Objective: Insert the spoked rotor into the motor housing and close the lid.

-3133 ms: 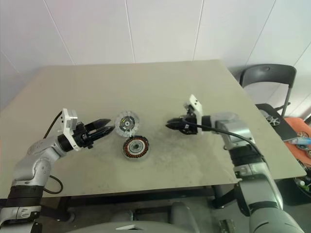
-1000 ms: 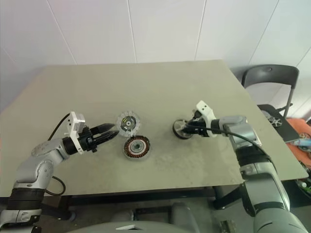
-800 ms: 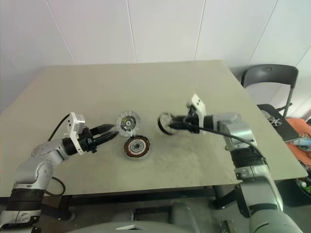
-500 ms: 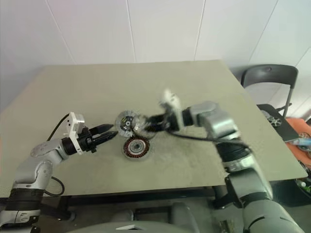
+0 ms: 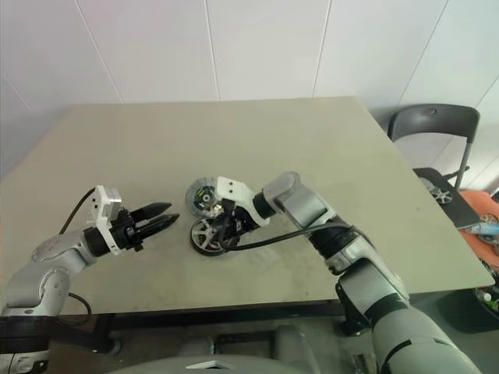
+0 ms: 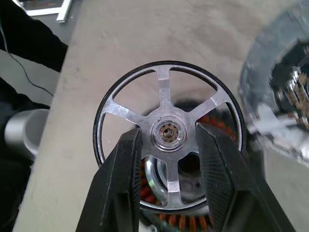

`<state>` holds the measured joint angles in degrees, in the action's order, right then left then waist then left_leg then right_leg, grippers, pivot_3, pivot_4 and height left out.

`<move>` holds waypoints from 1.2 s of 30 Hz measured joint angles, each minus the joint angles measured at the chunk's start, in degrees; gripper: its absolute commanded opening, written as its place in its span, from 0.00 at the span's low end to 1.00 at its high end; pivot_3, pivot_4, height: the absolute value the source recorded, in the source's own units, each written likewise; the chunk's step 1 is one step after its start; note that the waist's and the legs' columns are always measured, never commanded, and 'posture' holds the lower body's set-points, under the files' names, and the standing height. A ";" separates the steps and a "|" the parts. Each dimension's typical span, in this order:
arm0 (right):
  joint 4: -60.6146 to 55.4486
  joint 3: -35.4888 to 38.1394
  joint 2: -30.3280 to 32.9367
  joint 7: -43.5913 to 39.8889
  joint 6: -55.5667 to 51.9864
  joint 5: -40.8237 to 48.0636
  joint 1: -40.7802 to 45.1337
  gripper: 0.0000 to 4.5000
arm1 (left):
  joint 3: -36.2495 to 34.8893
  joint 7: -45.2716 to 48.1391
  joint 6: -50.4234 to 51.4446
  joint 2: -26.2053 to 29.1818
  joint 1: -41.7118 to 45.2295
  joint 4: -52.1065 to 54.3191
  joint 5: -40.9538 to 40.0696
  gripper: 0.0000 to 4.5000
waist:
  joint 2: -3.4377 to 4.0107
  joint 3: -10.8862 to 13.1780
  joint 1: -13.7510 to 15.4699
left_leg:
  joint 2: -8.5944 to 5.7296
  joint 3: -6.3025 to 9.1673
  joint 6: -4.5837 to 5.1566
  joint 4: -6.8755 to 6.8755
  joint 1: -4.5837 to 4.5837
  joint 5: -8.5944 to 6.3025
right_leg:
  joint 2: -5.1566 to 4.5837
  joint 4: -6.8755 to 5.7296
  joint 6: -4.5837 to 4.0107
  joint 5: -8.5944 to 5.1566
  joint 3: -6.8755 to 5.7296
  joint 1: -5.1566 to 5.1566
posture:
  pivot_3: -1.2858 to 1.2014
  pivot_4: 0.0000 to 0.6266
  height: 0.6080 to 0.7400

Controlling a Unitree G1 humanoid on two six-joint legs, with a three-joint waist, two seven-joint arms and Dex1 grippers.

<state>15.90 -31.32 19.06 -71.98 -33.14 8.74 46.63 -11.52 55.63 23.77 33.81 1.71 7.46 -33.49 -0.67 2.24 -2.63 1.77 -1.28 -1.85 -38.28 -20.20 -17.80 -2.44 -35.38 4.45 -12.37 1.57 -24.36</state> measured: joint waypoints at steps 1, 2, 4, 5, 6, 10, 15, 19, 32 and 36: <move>0.08 0.00 -0.01 -0.11 0.27 -0.21 0.03 0.29 | -0.24 0.25 0.32 0.44 -0.57 0.46 -0.49 0.52 | 0.00 0.00 -0.03 | 0.00 0.00 0.00 0.00 0.02 0.00 | 0.01 -0.03 0.00 0.00 0.00 0.00 | 0.52 0.00 1.00; 0.10 0.02 0.03 -0.21 0.37 -0.36 0.03 0.29 | -0.48 0.51 0.58 0.80 -1.12 0.80 -0.87 0.52 | 0.00 0.00 -0.05 | 0.01 0.00 0.00 0.00 0.03 0.00 | 0.01 -0.05 -0.01 0.00 0.00 0.00 | 0.52 0.00 1.00; 0.11 0.16 0.07 -0.39 0.43 -0.60 0.03 0.29 | -0.80 0.81 0.72 1.22 -1.57 1.15 -1.07 0.52 | 0.01 0.00 0.00 | 0.01 0.00 0.00 0.00 0.05 0.00 | 0.02 -0.07 -0.01 -0.01 0.00 0.00 | 0.52 0.00 1.00; 0.11 0.29 0.00 -0.42 0.45 -0.60 0.03 0.29 | -0.83 1.02 0.73 1.43 -1.57 1.22 -1.18 0.52 | 0.01 0.00 0.05 | 0.01 0.00 0.00 0.00 0.04 0.00 | 0.02 -0.08 -0.01 -0.01 0.00 0.00 | 0.52 0.00 1.00; 0.11 0.41 -0.04 -0.42 0.47 -0.59 0.05 0.29 | -0.84 1.16 0.73 1.73 -1.57 1.22 -1.31 0.52 | 0.00 0.00 0.09 | 0.01 0.00 0.00 -0.01 0.04 0.00 | 0.02 -0.07 -0.01 -0.01 0.00 0.00 | 0.52 0.00 1.00; 0.11 1.30 0.01 -0.44 0.55 -0.59 0.74 0.29 | -0.99 1.32 0.77 2.17 -1.56 1.22 -1.57 0.52 | 0.00 0.00 0.03 | 0.01 0.00 0.00 -0.01 0.02 0.00 | 0.01 -0.04 0.00 0.00 0.00 0.00 | 0.52 0.00 1.00; 0.87 2.65 0.26 -0.37 1.01 -0.78 1.19 0.29 | -0.98 1.32 0.95 2.17 -1.52 1.22 -1.89 0.52 | 0.01 0.00 0.03 | 0.01 0.00 0.00 0.00 0.02 0.00 | 0.01 -0.04 -0.01 0.00 0.00 0.00 | 0.52 0.00 1.00; 1.96 2.68 1.37 -0.43 1.34 -1.45 1.22 0.29 | -0.98 1.31 0.98 2.18 -1.48 1.21 -2.02 0.52 | 0.00 0.00 0.06 | 0.01 0.00 0.00 0.00 0.01 0.00 | 0.01 -0.04 -0.01 -0.01 0.00 0.00 | 0.52 0.00 1.00; 2.71 2.67 1.93 -1.59 1.91 -2.25 1.16 0.29 | -0.91 1.06 1.09 2.18 -1.15 1.20 -2.01 0.52 | 0.01 0.01 0.01 | 0.01 0.00 0.00 0.00 0.01 0.00 | 0.01 -0.04 -0.01 0.00 0.00 0.00 | 0.52 0.00 1.00; 1.80 2.68 1.40 -2.11 1.81 -1.58 0.67 0.29 | -0.87 0.93 1.09 2.18 -1.09 1.20 -2.00 0.52 | 0.01 0.01 0.01 | 0.01 0.00 0.00 0.00 0.02 0.00 | 0.02 -0.04 0.00 0.00 0.00 0.00 | 0.52 0.00 1.00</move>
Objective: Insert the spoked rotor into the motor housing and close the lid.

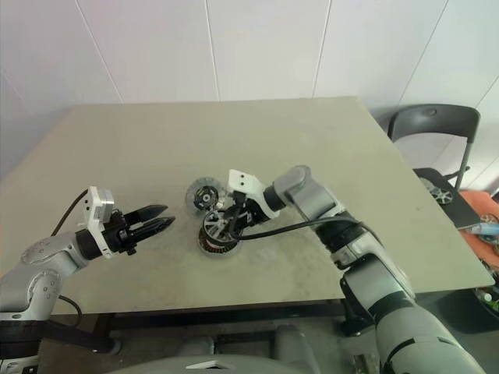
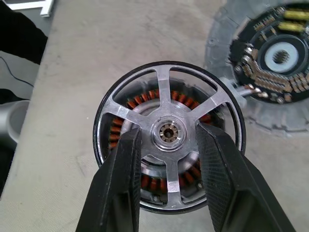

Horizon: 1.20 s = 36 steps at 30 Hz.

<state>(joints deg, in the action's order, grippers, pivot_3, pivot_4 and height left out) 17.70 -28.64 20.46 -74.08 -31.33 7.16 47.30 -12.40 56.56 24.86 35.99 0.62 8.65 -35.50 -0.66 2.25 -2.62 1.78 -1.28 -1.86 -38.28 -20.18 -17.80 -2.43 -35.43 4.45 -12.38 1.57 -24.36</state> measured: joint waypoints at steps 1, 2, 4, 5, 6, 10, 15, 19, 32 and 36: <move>-0.01 -0.01 -0.21 -0.04 -0.01 0.05 -0.02 0.29 | 0.04 -0.06 0.00 0.00 0.01 0.00 0.00 0.52 | 0.00 0.00 -0.02 | 0.00 0.00 0.00 0.00 0.00 0.00 | 0.00 0.00 0.00 0.00 0.00 0.00 | 0.52 0.00 1.00; 0.00 -0.01 -0.23 0.04 0.00 -0.07 -0.02 0.29 | 0.09 -0.14 0.00 -0.03 0.02 0.00 -0.01 0.52 | 0.00 0.00 -0.01 | 0.00 0.00 0.00 0.00 0.00 0.00 | 0.00 0.00 0.00 0.00 0.00 0.00 | 0.52 0.00 1.00; 0.29 -0.04 -0.16 0.23 0.10 -0.33 -0.02 0.29 | 0.09 -0.28 0.00 -0.06 0.02 0.00 -0.03 0.52 | 0.00 0.00 0.00 | 0.00 0.00 0.00 0.00 0.00 0.00 | 0.00 0.00 0.00 0.00 0.00 0.00 | 0.52 0.00 1.00; 0.57 -0.08 -0.14 0.28 0.15 -0.51 -0.02 0.29 | 0.09 -0.31 0.00 -0.06 0.02 0.00 -0.04 0.52 | 0.00 0.00 0.00 | 0.00 -0.01 0.00 0.00 0.00 0.00 | 0.00 0.00 0.00 0.00 0.00 0.00 | 0.52 0.00 1.00; 0.70 -0.10 -0.11 0.32 0.17 -0.83 -0.03 0.29 | 0.09 -0.33 0.00 -0.07 0.02 0.00 -0.04 0.52 | 0.00 0.00 0.02 | 0.00 0.00 0.00 0.00 0.00 0.00 | 0.00 0.00 0.00 0.00 0.00 0.00 | 0.52 0.00 1.00; 1.28 -0.42 -0.10 0.55 1.63 -2.18 -0.03 0.29 | 0.09 -0.35 -0.01 -0.07 0.02 0.01 -0.05 0.52 | 0.00 0.00 0.04 | 0.00 0.00 0.00 0.00 0.00 0.00 | -0.01 0.01 0.00 0.00 0.00 0.00 | 0.52 0.00 1.00; 1.82 -0.46 -0.19 0.40 2.10 -3.28 -0.25 0.29 | 0.09 -0.34 -0.01 -0.11 0.03 0.00 -0.05 0.52 | -0.01 0.00 0.02 | -0.01 0.00 0.00 -0.01 0.02 0.00 | 0.00 0.00 -0.01 -0.01 0.00 0.01 | 0.52 0.00 1.00; 1.53 -0.22 -0.72 0.28 2.17 -3.22 -0.65 0.37 | 0.14 -0.36 -0.05 -0.16 0.04 0.00 -0.03 0.52 | -0.01 -0.01 -0.03 | 0.00 0.00 0.00 0.00 0.03 0.00 | 0.00 -0.01 -0.01 0.00 0.00 0.01 | 0.52 0.00 1.00; -0.07 5.85 -2.64 -0.74 1.95 3.15 -1.40 0.89 | 0.50 -0.36 -0.42 -0.35 0.19 -0.59 0.19 0.52 | 0.00 0.00 0.03 | 0.00 0.00 0.00 0.00 0.00 0.00 | 0.00 0.01 0.00 0.00 0.00 0.01 | 0.52 0.00 1.00; -0.07 7.75 -3.69 -0.34 1.02 4.97 -1.25 0.76 | 0.94 -0.35 -0.53 -0.52 0.20 -0.75 0.62 0.52 | 0.00 0.00 -0.03 | 0.00 0.00 0.00 0.00 0.02 0.00 | 0.00 0.00 0.00 0.00 0.00 0.01 | 0.52 0.00 1.00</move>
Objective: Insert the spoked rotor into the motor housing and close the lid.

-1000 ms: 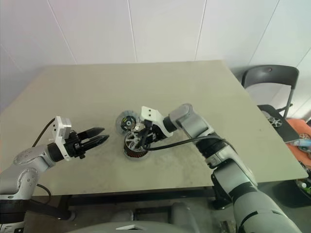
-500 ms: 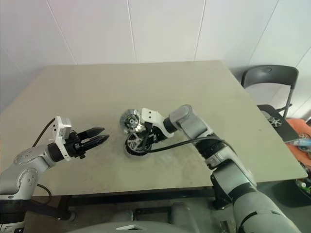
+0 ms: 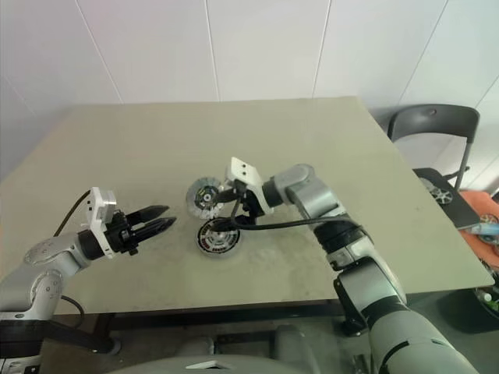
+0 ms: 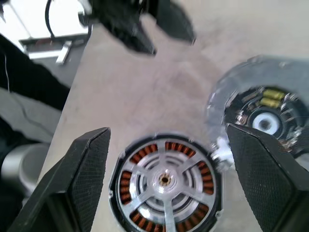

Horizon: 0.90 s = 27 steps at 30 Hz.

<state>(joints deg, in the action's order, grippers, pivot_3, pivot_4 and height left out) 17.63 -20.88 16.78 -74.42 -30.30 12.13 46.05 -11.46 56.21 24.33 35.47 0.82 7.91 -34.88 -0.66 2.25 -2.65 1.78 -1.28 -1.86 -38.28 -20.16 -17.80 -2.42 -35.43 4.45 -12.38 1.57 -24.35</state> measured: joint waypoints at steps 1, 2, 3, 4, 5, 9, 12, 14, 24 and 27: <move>0.00 -0.02 -0.42 0.01 -0.29 0.18 -0.21 0.69 | 0.13 0.00 -0.02 -0.06 0.05 -0.01 0.12 0.52 | 0.00 0.00 -0.03 | 0.00 0.00 0.00 0.00 0.01 0.00 | 0.00 -0.01 0.00 0.00 0.00 0.00 | 0.52 0.00 1.00; 0.00 -0.25 -0.82 0.01 -0.34 0.25 -0.59 0.61 | 0.28 0.00 -0.04 -0.10 0.09 -0.01 0.18 0.52 | 0.00 0.00 -0.01 | 0.00 0.00 0.00 0.01 0.00 0.00 | 0.01 -0.01 0.00 0.00 0.00 0.00 | 0.52 0.00 1.00; 0.00 -0.80 -1.04 0.10 -0.25 0.14 -1.17 0.53 | 0.42 0.00 -0.05 -0.12 0.09 -0.01 0.26 0.52 | 0.00 0.00 0.01 | 0.01 0.00 0.00 0.01 0.01 0.00 | 0.01 -0.01 0.00 0.00 0.00 0.00 | 0.52 0.00 1.00; 0.05 -1.33 -1.47 0.54 -0.23 -0.10 -2.06 0.45 | 0.46 0.00 -0.06 -0.15 0.07 -0.02 0.40 0.52 | 0.00 0.00 0.01 | 0.00 0.00 0.00 0.01 -0.01 0.00 | 0.00 0.00 0.00 0.00 0.00 0.00 | 0.52 0.00 1.00; 0.26 -1.53 -2.15 1.14 -0.24 -0.15 -2.92 0.37 | 0.45 0.00 -0.06 -0.15 0.06 -0.02 0.43 0.52 | 0.00 0.00 0.02 | 0.00 0.00 0.00 0.01 -0.02 0.00 | 0.00 0.00 0.00 0.00 0.00 0.00 | 0.52 0.00 1.00; 1.88 -2.48 -4.13 3.54 0.88 -1.22 -3.33 0.06 | 0.45 0.02 -0.09 -0.17 0.05 -0.02 0.45 0.52 | -0.01 -0.01 0.01 | 0.00 0.00 0.00 0.00 0.00 0.00 | 0.00 -0.01 0.00 0.00 0.00 0.00 | 0.52 0.00 1.00; 2.93 -4.85 -3.95 3.63 0.69 -3.00 -3.98 0.00 | 0.45 0.05 -0.09 -0.16 0.03 -0.03 0.45 0.52 | -0.01 0.00 0.07 | 0.00 0.00 0.00 0.01 0.00 0.00 | 0.00 0.00 0.00 0.00 0.00 0.00 | 0.52 0.00 1.00; 3.05 -6.22 -3.93 3.20 0.53 -3.51 -4.84 0.00 | 0.45 0.08 -0.10 -0.16 0.03 -0.03 0.45 0.52 | 0.00 0.00 0.03 | 0.00 0.01 0.00 0.01 -0.03 0.00 | 0.00 0.01 0.00 0.00 0.00 -0.01 | 0.52 0.00 1.00; 5.13 -7.78 -2.50 2.70 3.85 -6.79 -4.29 0.00 | 0.45 0.32 -0.29 -0.16 0.06 -0.13 0.46 0.52 | -0.02 -0.01 0.03 | 0.00 0.00 0.00 0.00 0.08 0.00 | 0.00 -0.04 -0.01 -0.01 0.00 0.04 | 0.52 0.00 1.00; 6.21 -6.64 -3.45 3.03 4.84 -6.11 -4.30 0.00 | 0.45 0.45 -0.64 -0.17 0.14 -0.52 0.49 0.52 | -0.02 -0.01 -0.01 | 0.00 0.00 0.00 0.00 0.07 0.00 | 0.01 -0.04 -0.01 0.00 0.00 0.04 | 0.52 0.00 1.00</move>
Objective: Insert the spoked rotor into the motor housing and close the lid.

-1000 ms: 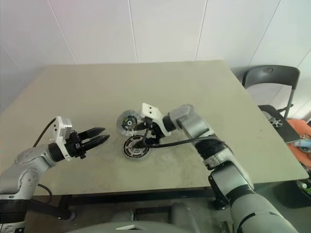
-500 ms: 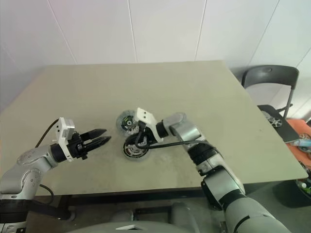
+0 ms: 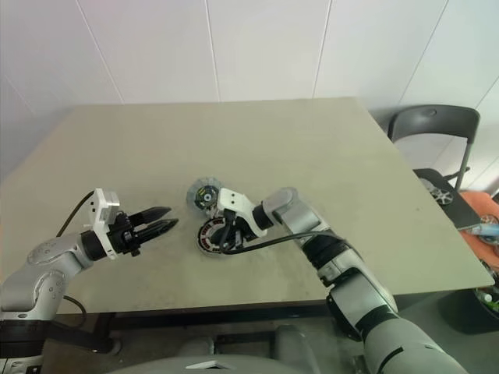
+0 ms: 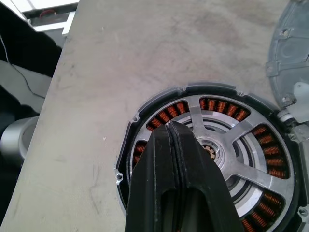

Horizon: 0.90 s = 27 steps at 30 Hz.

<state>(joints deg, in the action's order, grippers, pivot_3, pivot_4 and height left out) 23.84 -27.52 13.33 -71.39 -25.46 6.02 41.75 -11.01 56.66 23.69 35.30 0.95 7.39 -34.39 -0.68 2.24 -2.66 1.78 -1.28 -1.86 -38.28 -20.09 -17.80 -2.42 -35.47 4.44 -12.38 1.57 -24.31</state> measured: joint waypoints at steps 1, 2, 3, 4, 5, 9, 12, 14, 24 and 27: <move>0.16 1.15 -0.65 0.13 -0.33 0.95 -0.02 0.00 | 0.01 0.04 -0.12 0.00 0.06 -0.06 0.00 0.52 | 0.01 0.01 -0.06 | 0.00 0.00 0.00 0.00 -0.01 0.00 | 0.00 -0.01 0.00 0.00 0.00 -0.01 | 0.52 0.00 1.00; 0.09 2.92 -1.13 0.16 -0.71 2.30 0.02 0.00 | 0.03 0.07 -0.17 0.00 0.18 -0.12 0.00 0.52 | 0.01 0.01 -0.10 | 0.00 0.00 0.00 0.00 0.00 0.00 | 0.00 -0.02 0.00 0.00 0.00 -0.01 | 0.52 0.00 1.00; -0.11 4.52 -1.54 0.04 -1.46 3.93 0.22 0.00 | 0.02 0.10 -0.25 0.00 0.37 -0.15 0.00 0.52 | 0.01 0.01 -0.05 | 0.00 0.01 0.00 0.00 0.00 0.00 | 0.00 -0.03 0.00 0.01 0.00 -0.01 | 0.52 0.00 1.00; -0.19 6.07 -1.96 0.06 -2.12 5.26 0.69 0.00 | 0.03 0.14 -0.30 0.00 0.48 -0.17 0.01 0.52 | 0.01 0.01 -0.04 | 0.00 0.01 0.00 0.00 -0.01 0.00 | 0.00 -0.02 0.01 0.01 0.00 -0.01 | 0.52 0.00 1.00; -0.19 6.91 -2.19 0.44 -2.24 5.73 1.33 0.00 | 0.03 0.16 -0.33 0.00 0.53 -0.23 0.01 0.52 | 0.02 0.01 -0.04 | 0.00 0.01 0.00 0.01 -0.01 0.00 | 0.00 -0.02 0.01 0.01 0.00 -0.01 | 0.52 0.00 1.00; 2.24 5.91 -1.84 3.83 1.13 1.91 2.97 0.00 | 0.11 0.19 -0.40 -0.05 1.04 -0.50 0.03 0.52 | 0.00 0.00 -0.02 | 0.00 0.00 0.00 0.01 -0.03 0.00 | -0.01 0.02 0.01 0.00 0.00 -0.01 | 0.52 0.00 1.00; 4.92 1.79 -1.08 4.41 3.93 -2.36 1.91 0.00 | 0.15 0.20 -0.44 -0.07 1.07 -0.51 0.04 0.52 | 0.01 0.01 -0.01 | 0.00 0.00 0.00 0.01 -0.07 0.00 | -0.01 0.06 0.00 0.00 0.00 -0.02 | 0.52 0.00 1.00; 5.13 1.08 -1.09 4.61 6.12 -3.43 2.07 0.00 | 0.14 0.21 -0.46 -0.06 1.14 -0.55 0.05 0.52 | 0.01 -0.02 -0.06 | -0.01 -0.01 0.00 0.01 -0.02 0.00 | -0.02 0.06 0.01 0.00 0.01 0.00 | 0.52 0.00 1.00; 4.08 4.84 -2.24 0.57 2.24 2.08 1.55 0.00 | 0.13 0.23 -0.50 -0.06 1.05 -0.55 0.08 0.52 | 0.01 -0.01 -0.04 | 0.00 0.00 0.00 0.01 0.06 0.00 | -0.01 0.02 0.01 0.01 0.01 0.09 | 0.52 0.00 1.00; 1.56 6.35 -1.82 -0.72 0.91 3.87 1.81 0.00 | 0.14 0.26 -0.50 -0.06 1.06 -0.55 0.08 0.52 | 0.01 -0.01 -0.01 | 0.00 0.00 0.00 0.01 0.04 0.00 | -0.01 0.03 0.01 0.01 0.00 0.07 | 0.52 0.00 1.00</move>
<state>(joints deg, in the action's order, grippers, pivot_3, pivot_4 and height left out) 25.40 -21.18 11.51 -72.11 -24.55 9.90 43.55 -10.87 56.92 23.19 35.24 2.01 6.83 -34.31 -0.67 2.23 -2.67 1.78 -1.28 -1.86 -38.27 -20.05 -17.80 -2.43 -35.44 4.46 -12.37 1.57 -24.24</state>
